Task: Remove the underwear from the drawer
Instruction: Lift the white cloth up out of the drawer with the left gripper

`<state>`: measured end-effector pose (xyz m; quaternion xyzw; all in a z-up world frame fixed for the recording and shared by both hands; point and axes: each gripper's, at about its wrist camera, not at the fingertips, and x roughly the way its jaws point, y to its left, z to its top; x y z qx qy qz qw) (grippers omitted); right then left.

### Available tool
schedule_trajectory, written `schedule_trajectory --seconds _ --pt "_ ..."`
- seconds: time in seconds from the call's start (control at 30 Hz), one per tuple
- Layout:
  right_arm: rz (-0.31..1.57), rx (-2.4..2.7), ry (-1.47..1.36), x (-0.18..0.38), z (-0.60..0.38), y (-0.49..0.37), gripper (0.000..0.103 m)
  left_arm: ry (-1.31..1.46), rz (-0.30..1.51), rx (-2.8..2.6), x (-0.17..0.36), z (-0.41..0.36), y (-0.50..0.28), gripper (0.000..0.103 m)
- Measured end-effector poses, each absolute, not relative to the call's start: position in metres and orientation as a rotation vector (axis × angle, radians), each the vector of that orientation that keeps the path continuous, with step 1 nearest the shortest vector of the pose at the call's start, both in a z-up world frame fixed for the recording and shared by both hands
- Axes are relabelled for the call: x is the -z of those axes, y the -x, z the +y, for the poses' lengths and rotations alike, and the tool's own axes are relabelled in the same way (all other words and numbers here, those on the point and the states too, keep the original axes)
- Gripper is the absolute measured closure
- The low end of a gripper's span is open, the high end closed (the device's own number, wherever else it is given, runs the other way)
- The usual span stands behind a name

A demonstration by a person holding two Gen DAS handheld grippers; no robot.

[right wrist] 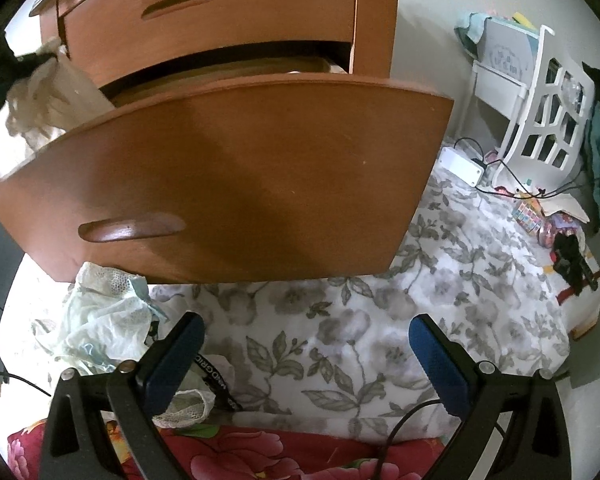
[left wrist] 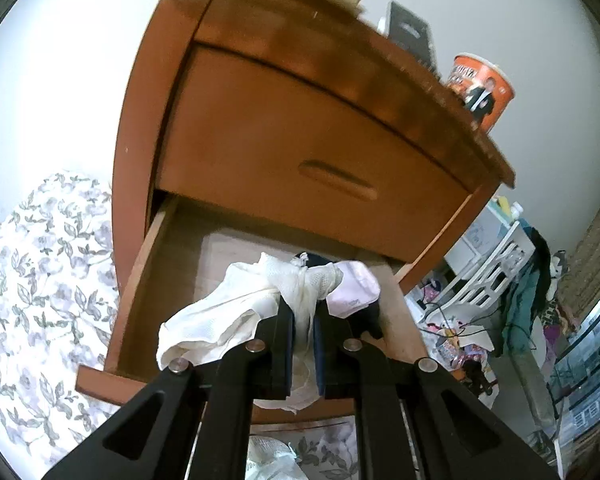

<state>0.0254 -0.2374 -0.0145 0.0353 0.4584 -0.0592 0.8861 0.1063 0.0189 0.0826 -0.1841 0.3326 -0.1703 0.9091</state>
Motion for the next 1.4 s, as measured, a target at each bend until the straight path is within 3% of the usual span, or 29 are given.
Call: schedule_trajectory --seconds 0.7,1.4 --pt "0.895 0.145 -0.018 0.004 -0.229 -0.018 0.0 0.387 0.465 0.38 -0.174 0.057 -0.03 0.095" --pt "0.762 0.144 0.008 -0.016 -0.219 0.002 0.0 0.369 0.56 0.335 -0.173 0.066 0.003 0.095"
